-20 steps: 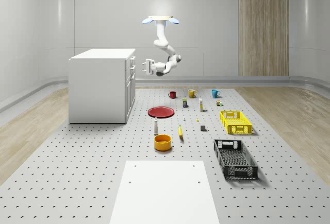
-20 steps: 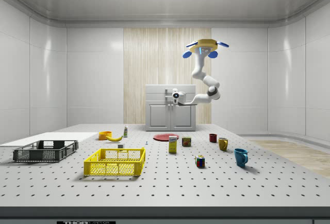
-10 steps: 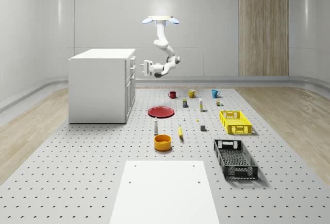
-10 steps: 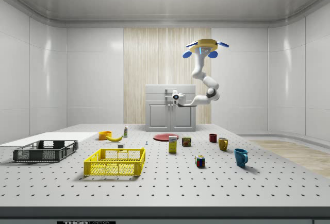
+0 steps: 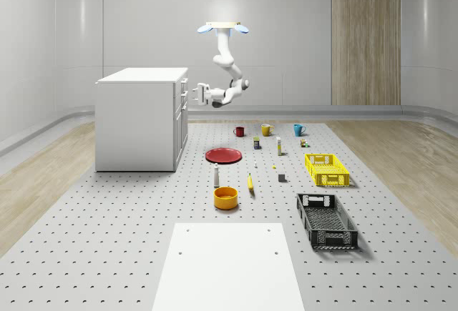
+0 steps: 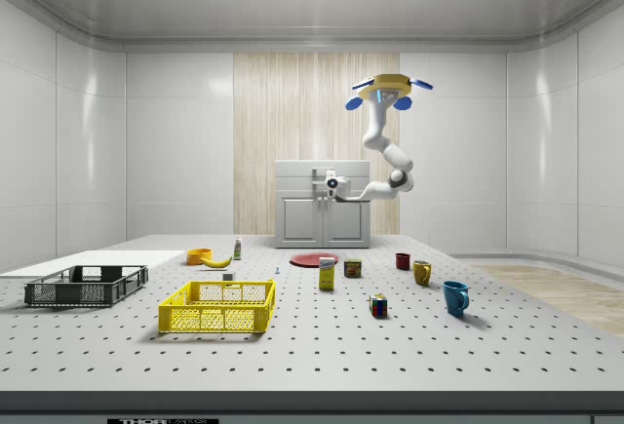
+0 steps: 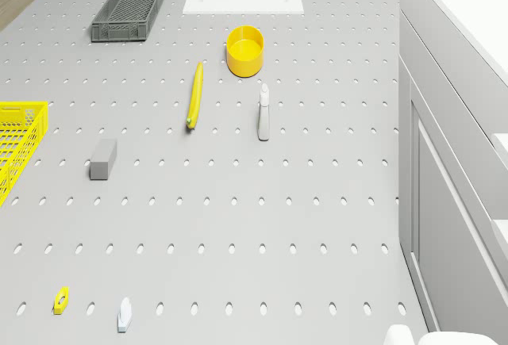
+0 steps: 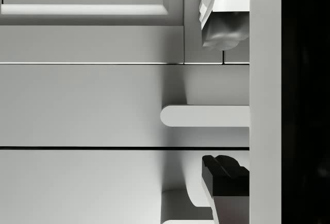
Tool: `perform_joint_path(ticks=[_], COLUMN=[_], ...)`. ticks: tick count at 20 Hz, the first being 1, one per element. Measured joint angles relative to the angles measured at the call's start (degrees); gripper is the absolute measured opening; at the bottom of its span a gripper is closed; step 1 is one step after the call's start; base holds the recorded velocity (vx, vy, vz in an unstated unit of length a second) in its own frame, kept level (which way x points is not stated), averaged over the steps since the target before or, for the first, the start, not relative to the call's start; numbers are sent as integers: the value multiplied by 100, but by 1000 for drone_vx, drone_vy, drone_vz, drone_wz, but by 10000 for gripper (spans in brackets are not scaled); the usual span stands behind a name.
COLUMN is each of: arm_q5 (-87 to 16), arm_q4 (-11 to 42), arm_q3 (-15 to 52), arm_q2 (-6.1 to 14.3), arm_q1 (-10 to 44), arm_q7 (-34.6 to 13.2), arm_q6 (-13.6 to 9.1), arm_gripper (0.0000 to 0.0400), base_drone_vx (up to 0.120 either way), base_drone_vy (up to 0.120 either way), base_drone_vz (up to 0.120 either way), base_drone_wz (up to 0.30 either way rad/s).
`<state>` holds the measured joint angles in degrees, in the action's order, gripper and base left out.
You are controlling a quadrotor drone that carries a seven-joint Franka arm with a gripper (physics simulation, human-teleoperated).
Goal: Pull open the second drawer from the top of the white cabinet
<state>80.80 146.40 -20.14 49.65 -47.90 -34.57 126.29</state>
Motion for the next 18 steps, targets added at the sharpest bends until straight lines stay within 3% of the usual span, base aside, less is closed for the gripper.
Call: perform_joint_path(ticks=[4,10,18], arm_q5=[86,158,445], arm_q4=[15,-189,-373], arm_q3=[38,-42,139], arm_q2=[-75,-417,-767], arm_q1=[92,180,260], arm_q7=[92,244,404], arm_q6=[-77,-289,-339], arm_gripper=[300,300,300], base_drone_vx=[0,0,0], base_drone_vy=[0,0,0], base_drone_vz=[0,0,0], base_drone_wz=[0,0,0])
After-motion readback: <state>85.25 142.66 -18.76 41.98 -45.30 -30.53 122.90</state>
